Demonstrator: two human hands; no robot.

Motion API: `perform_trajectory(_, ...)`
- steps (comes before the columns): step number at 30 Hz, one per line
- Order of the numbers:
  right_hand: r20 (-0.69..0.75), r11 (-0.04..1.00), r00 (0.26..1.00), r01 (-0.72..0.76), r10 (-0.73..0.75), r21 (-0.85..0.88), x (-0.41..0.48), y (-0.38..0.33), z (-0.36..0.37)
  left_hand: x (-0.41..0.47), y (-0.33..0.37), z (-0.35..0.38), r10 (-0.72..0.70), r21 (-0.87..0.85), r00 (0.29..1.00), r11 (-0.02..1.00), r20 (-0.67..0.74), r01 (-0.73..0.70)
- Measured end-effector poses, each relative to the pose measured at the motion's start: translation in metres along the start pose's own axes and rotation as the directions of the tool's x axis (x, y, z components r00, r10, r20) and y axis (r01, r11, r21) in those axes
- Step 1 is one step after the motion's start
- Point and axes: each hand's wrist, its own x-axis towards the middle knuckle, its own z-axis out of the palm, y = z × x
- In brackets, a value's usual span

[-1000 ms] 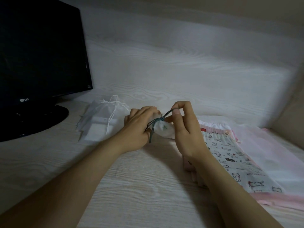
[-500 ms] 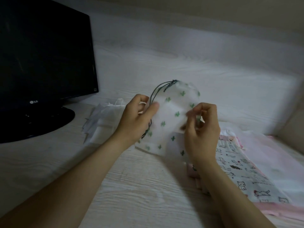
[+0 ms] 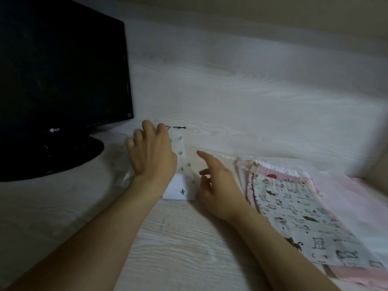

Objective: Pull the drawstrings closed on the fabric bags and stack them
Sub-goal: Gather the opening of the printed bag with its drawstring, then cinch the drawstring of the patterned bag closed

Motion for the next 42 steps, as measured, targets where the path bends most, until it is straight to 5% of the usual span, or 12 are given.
perform_trajectory(3, 0.071, 0.999, 0.997, -0.017, 0.020, -0.046, 0.000, 0.000, 0.005, 0.000, -0.003, 0.006, -0.016, 0.236, 0.995, 0.972, 0.096, -0.007)
perform_trajectory(10, 0.072, 0.990, 0.996, -0.033, 0.043, -0.136, 0.001, 0.000, 0.008, -0.017, 0.009, 0.025, 0.185, -0.014, 0.917, 0.981, 0.353, -0.193)
perform_trajectory(14, 0.069, 0.980, 0.996, -0.049, 0.063, -0.191, 0.000, 0.004, 0.008, -0.014, -0.002, 0.031, 0.041, 0.137, 0.834, 0.981, 0.550, -0.138)
perform_trajectory(20, 0.041, 0.966, 0.993, -0.100, 0.113, -0.239, 0.000, 0.006, 0.007, -0.005, -0.004, 0.028, -0.023, 0.201, 0.834, 0.974, 0.551, -0.106)
perform_trajectory(26, -0.006, 0.947, 0.994, -0.109, 0.113, -0.303, -0.002, 0.007, 0.000, -0.017, 0.007, 0.023, 0.364, -0.040, 0.856, 0.925, 0.367, -0.377)
perform_trajectory(31, -0.169, 0.857, 0.978, -0.191, 0.123, -0.478, -0.005, 0.014, -0.030, -0.030, 0.015, 0.035, 0.623, -0.449, 0.675, 0.772, 0.396, -0.450)
perform_trajectory(36, -0.239, 0.611, 0.856, -0.499, 0.459, -0.614, -0.018, 0.028, -0.054, -0.042, 0.025, 0.045, 0.687, -0.570, 0.547, 0.716, 0.478, -0.402)
perform_trajectory(39, -0.205, 0.589, 0.785, -0.584, 0.584, -0.558, -0.021, 0.036, -0.057, -0.040, 0.025, 0.042, 0.672, -0.558, 0.544, 0.733, 0.503, -0.389)
perform_trajectory(42, -0.201, 0.593, 0.791, -0.576, 0.578, -0.563, -0.020, 0.041, -0.057, -0.040, 0.025, 0.041, 0.671, -0.559, 0.545, 0.733, 0.503, -0.388)
